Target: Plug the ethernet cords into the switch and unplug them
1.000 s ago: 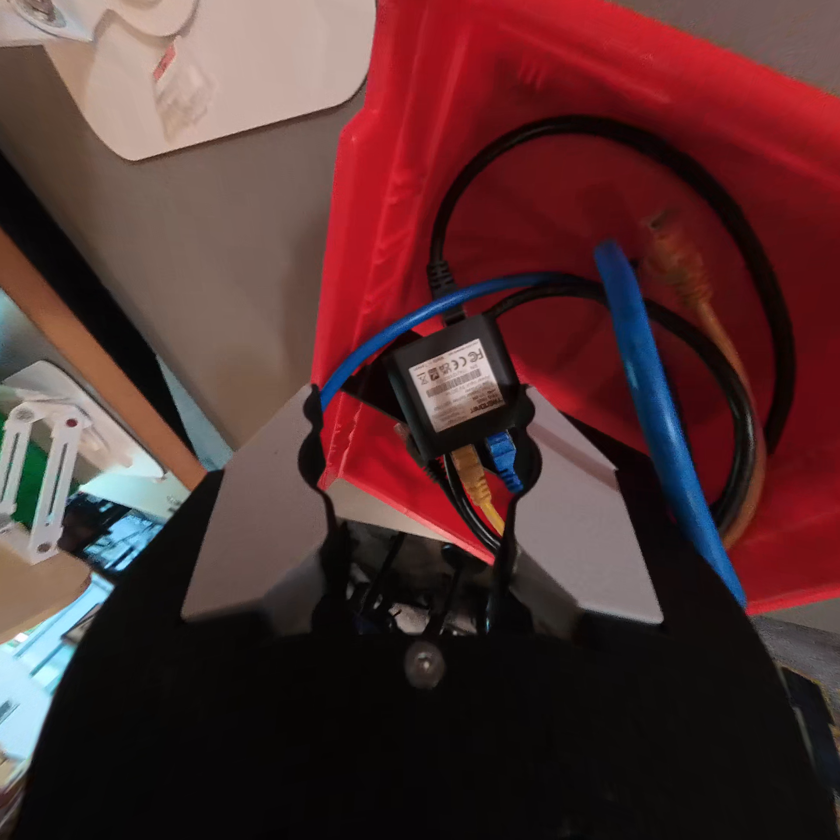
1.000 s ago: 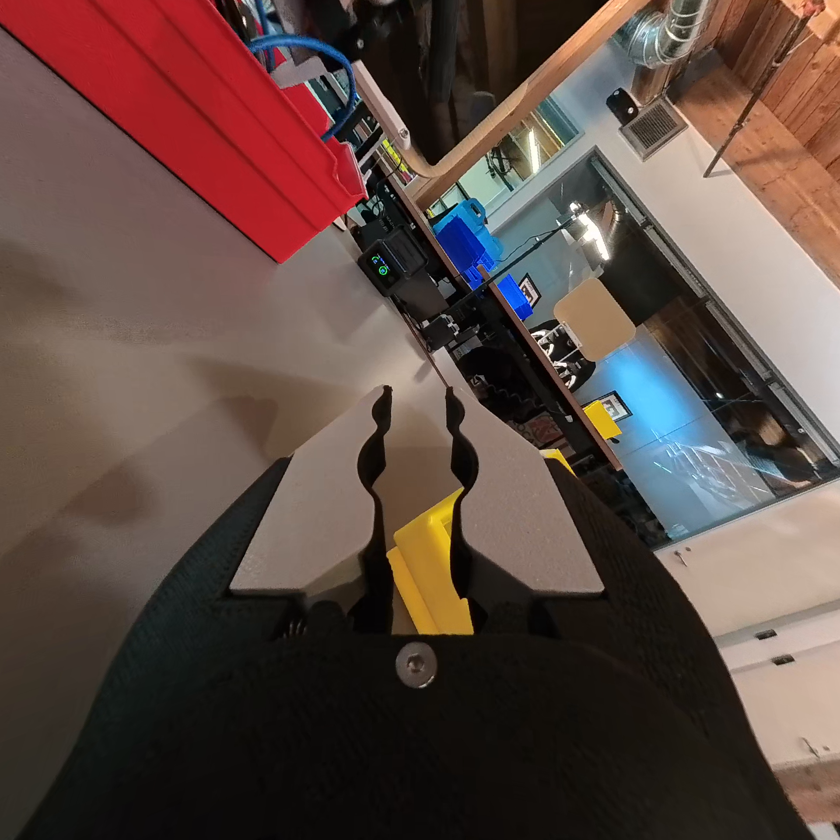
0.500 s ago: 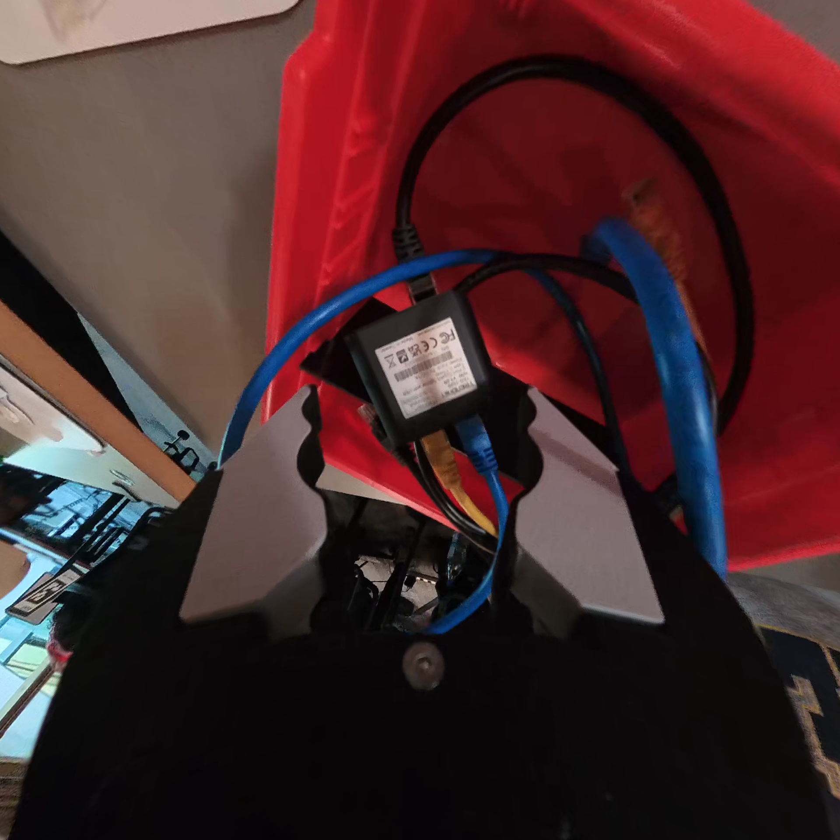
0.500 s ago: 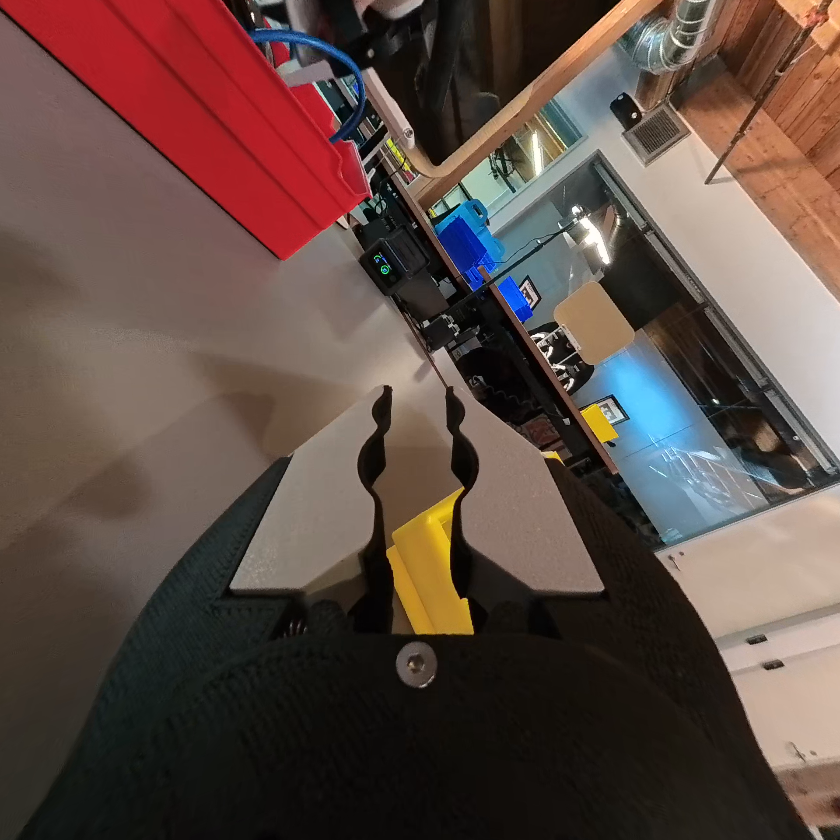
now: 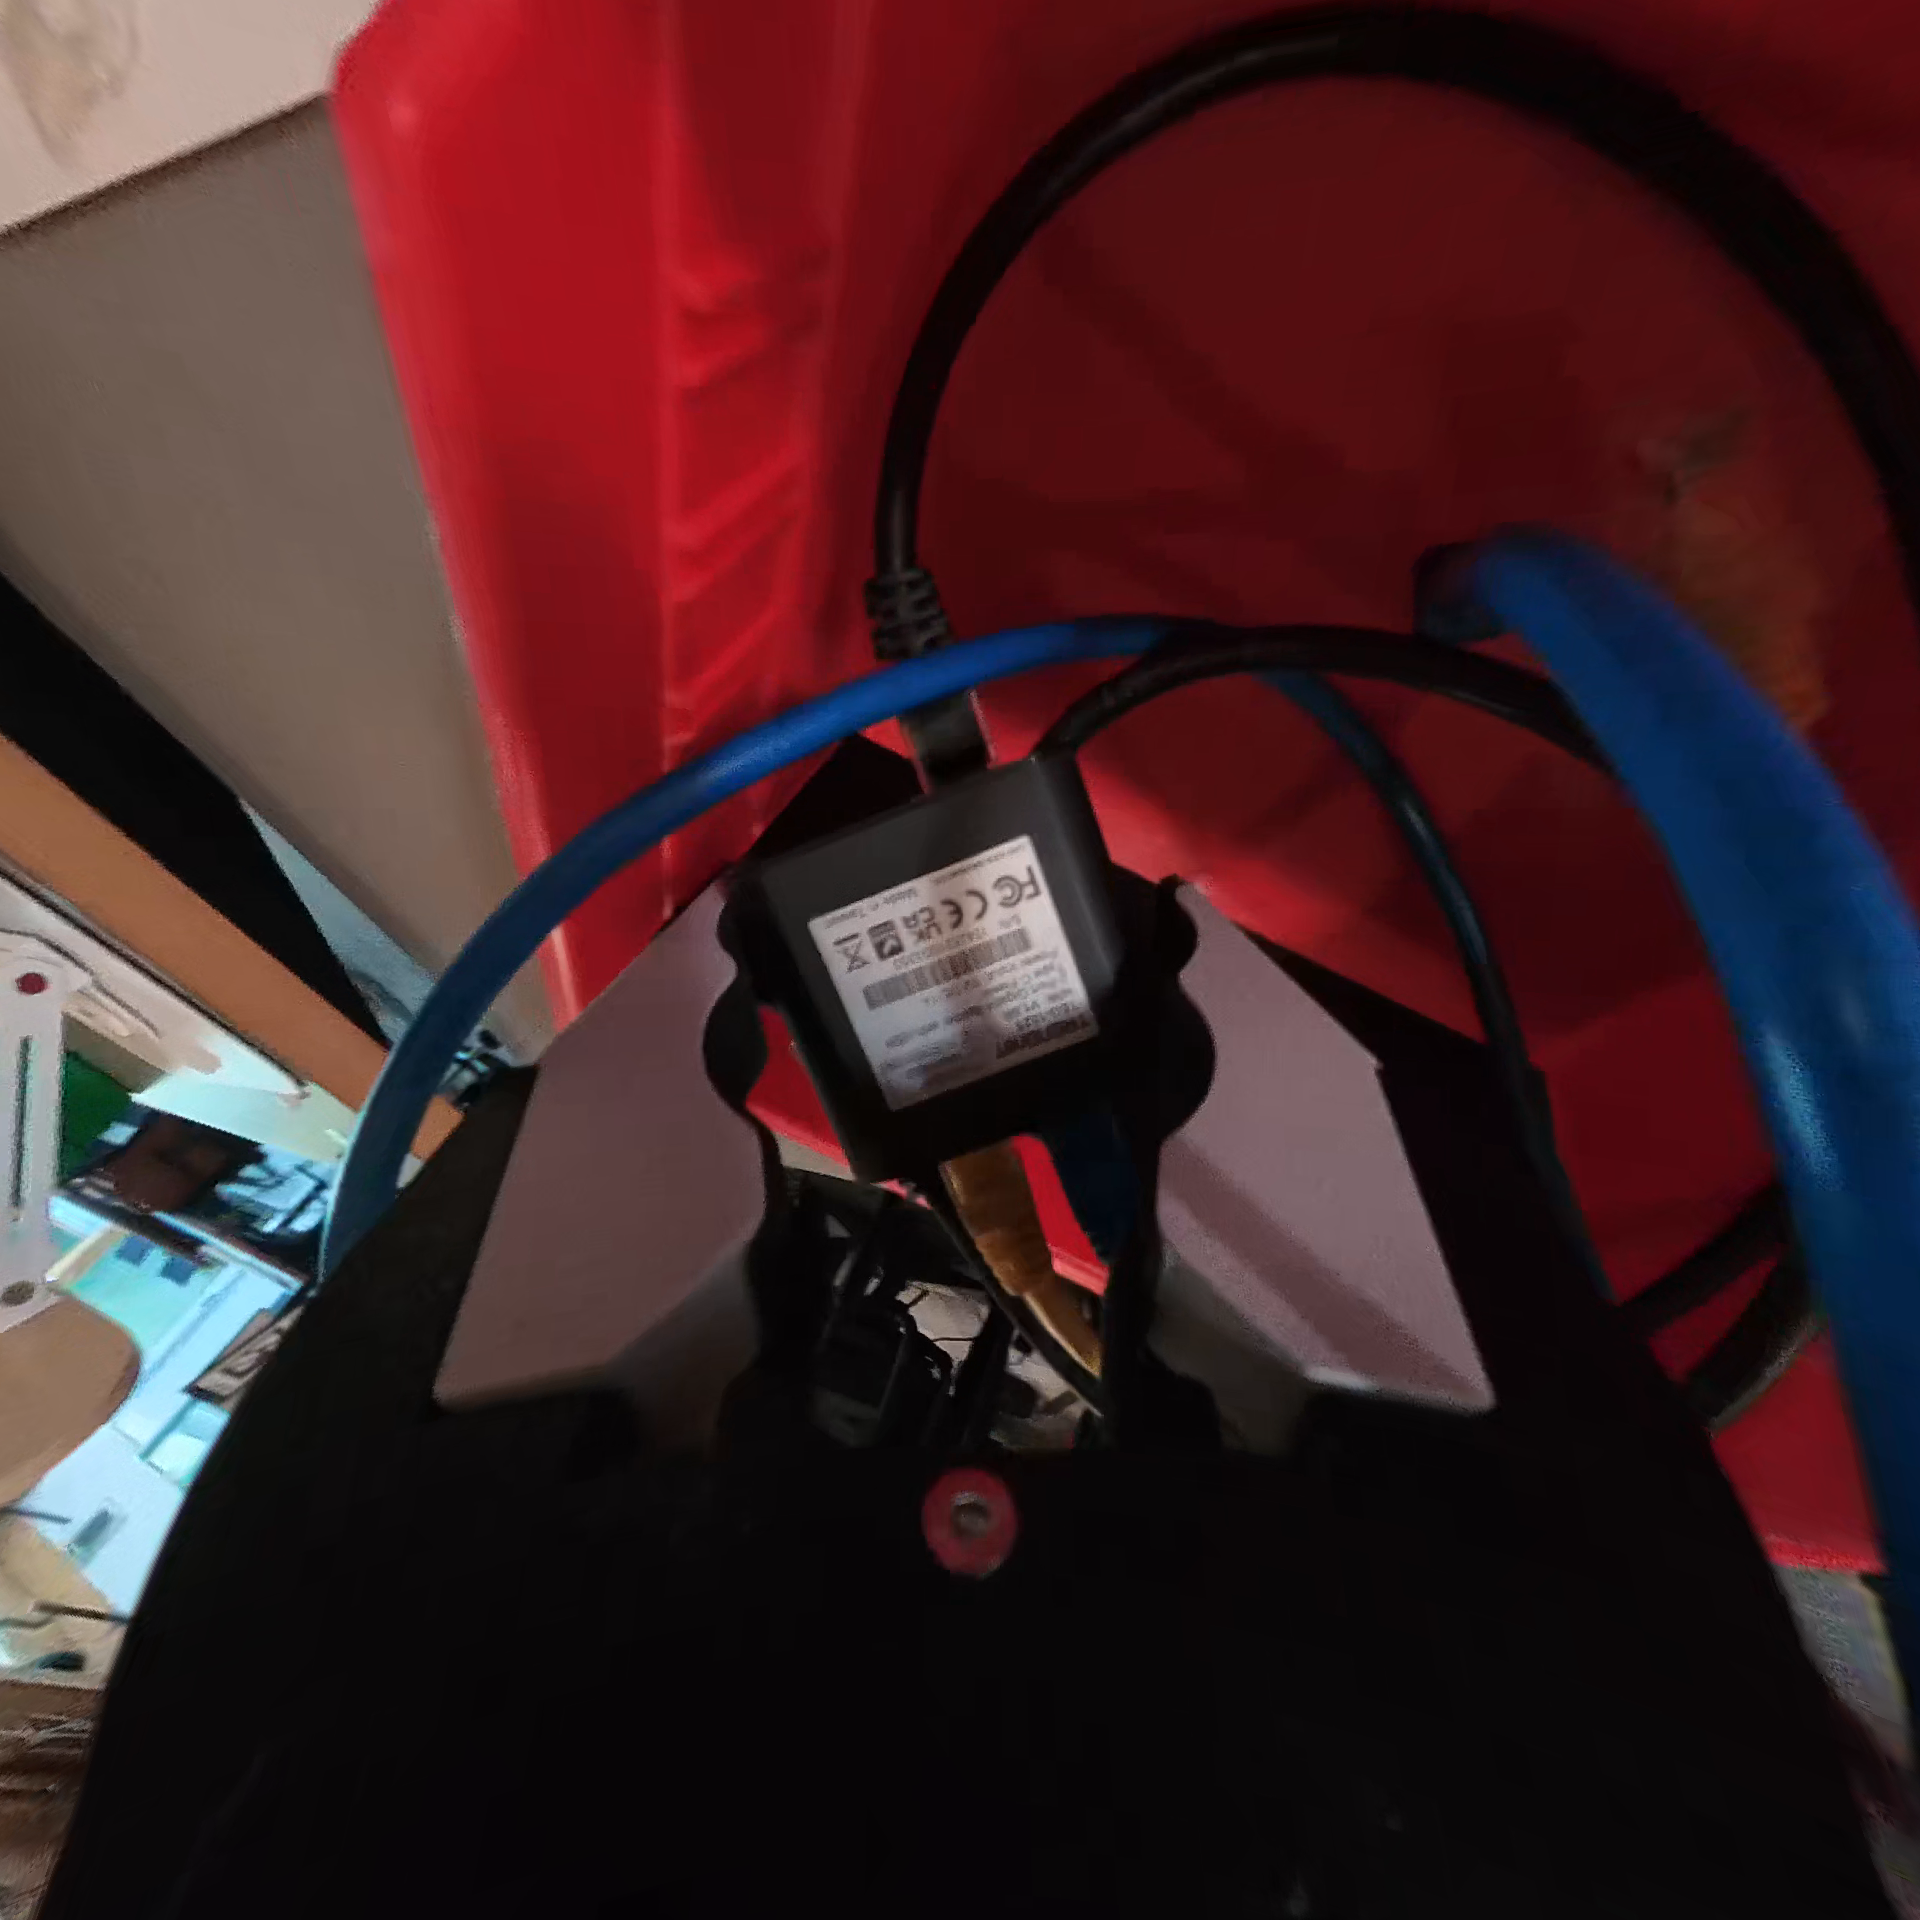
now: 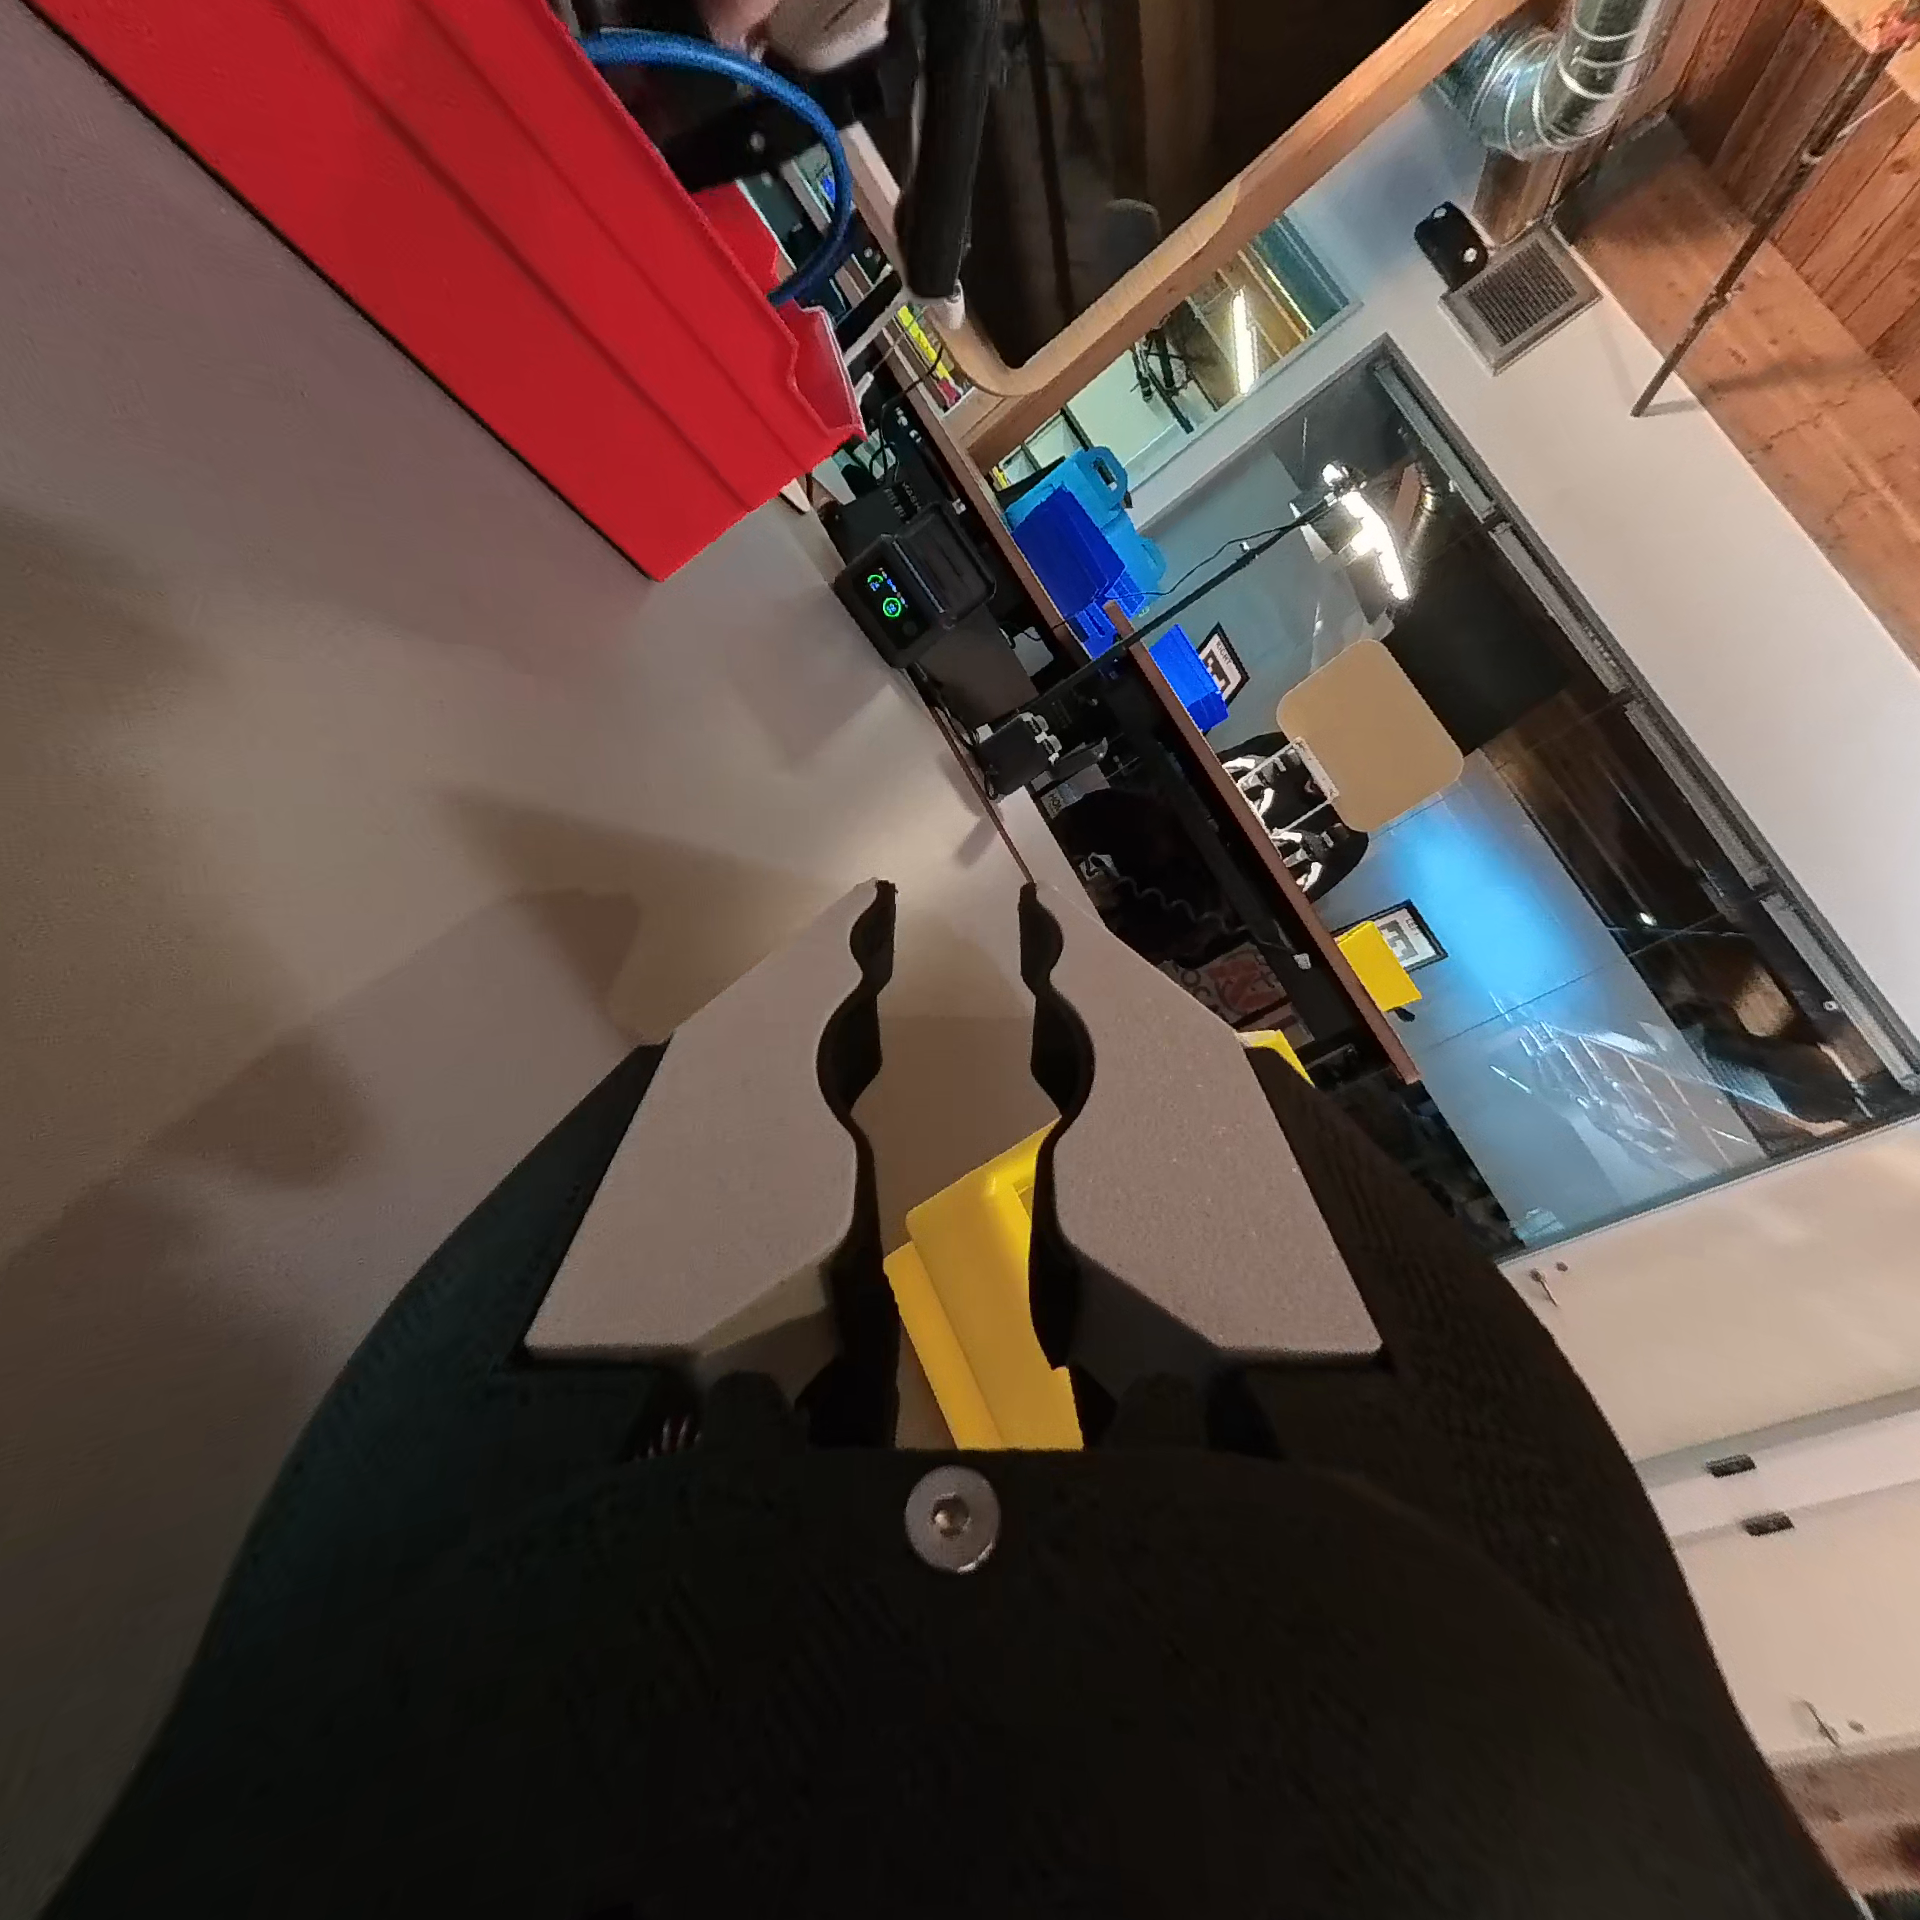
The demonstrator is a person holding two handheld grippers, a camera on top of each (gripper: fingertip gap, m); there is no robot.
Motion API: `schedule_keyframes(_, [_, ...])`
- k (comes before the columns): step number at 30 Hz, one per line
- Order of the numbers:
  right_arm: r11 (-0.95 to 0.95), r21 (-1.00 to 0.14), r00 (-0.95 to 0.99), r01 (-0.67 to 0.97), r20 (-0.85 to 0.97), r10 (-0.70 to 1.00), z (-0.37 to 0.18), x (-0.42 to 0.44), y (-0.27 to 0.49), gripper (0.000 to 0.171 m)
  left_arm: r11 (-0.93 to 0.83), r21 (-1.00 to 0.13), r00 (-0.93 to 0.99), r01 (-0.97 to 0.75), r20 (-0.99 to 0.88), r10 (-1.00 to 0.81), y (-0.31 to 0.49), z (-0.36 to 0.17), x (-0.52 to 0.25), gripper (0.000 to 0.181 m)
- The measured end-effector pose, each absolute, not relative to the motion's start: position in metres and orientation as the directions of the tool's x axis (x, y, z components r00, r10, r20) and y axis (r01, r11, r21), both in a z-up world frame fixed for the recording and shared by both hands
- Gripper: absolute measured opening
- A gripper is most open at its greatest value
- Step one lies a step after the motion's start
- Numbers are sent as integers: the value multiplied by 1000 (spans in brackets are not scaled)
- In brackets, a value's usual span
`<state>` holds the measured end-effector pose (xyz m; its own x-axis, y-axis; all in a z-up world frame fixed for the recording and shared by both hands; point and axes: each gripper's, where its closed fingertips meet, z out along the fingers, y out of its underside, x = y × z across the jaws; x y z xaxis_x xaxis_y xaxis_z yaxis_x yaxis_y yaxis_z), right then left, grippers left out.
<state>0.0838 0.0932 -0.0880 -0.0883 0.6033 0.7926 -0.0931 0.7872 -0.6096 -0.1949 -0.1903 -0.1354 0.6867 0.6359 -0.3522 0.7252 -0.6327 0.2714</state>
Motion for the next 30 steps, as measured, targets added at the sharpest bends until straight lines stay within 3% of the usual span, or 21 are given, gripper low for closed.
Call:
schedule_keyframes(10, [790, -606, -89, -96, 795, 600, -88, 86, 91, 22, -607, 253, 645, 753, -465, 607, -256, -118, -214, 68])
schedule_keyframes(14, [789, -607, -91, -93, 794, 601, -89, 86, 91, 22, -581, 186, 599, 793, -418, 684, -280, -114, -213, 69])
schedule_keyframes(23, [793, -604, -93, -86, 797, 597, -91, 87, 91, 22, -649, -187, 569, 737, -345, 746, -277, -44, -208, 65])
schedule_keyframes(30, [791, -605, -96, -86, 796, 598, -92, 88, 90, 22, -753, -511, 509, 415, -555, 658, -240, 74, -201, 65])
